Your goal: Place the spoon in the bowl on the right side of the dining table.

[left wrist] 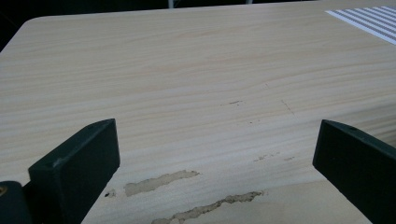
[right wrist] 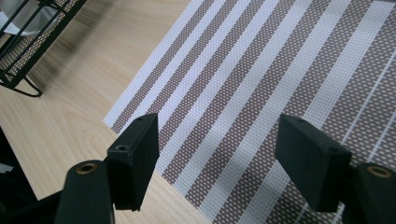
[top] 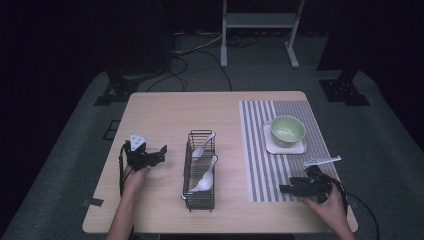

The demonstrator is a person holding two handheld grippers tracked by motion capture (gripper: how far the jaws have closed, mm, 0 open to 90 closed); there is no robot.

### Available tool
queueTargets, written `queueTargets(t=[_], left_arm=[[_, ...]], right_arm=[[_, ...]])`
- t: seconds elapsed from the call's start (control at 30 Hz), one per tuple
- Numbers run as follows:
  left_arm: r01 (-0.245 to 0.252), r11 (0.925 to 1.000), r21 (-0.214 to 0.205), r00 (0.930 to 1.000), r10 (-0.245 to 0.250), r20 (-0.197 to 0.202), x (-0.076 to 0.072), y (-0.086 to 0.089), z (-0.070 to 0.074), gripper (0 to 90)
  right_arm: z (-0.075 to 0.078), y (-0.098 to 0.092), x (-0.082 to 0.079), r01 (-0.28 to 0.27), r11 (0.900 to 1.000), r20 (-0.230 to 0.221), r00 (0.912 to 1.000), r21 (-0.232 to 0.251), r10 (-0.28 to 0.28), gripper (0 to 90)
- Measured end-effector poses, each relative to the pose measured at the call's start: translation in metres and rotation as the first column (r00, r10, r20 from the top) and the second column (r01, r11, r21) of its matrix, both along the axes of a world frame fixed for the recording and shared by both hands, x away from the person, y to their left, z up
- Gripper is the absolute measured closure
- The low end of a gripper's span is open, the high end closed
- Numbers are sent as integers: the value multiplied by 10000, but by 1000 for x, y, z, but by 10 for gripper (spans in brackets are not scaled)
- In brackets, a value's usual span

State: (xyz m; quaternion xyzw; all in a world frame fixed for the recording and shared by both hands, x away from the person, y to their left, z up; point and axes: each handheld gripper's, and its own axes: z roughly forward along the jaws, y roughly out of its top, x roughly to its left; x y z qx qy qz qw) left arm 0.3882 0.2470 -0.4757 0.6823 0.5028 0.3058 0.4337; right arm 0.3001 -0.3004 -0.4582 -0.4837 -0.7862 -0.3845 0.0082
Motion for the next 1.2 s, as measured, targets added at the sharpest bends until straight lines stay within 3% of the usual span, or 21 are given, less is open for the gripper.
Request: queueTargets(t=[0.13, 0.47, 0.7, 1.2], left_arm=[[-11, 10000, -15, 10000, 11, -42, 0, 0, 0, 0], [-22, 10000, -20, 10000, 22, 29, -1, 0, 0, 0], [-6, 10000, -76, 9999, 5, -119, 0, 1, 0, 0], [23, 9999, -158, 9999, -25, -114, 0, 1, 0, 0]], right_arm=[[3, 2, 2, -59, 9999, -29, 10000, 151, 59, 293], [21, 16, 5, -319, 9995, -28, 9995, -70, 319, 291], [34, 31, 9, -854, 9961, 4, 9963, -237, 854, 285], [51, 53, 15, -1403, 9889, 10, 9901, -484, 1405, 285]])
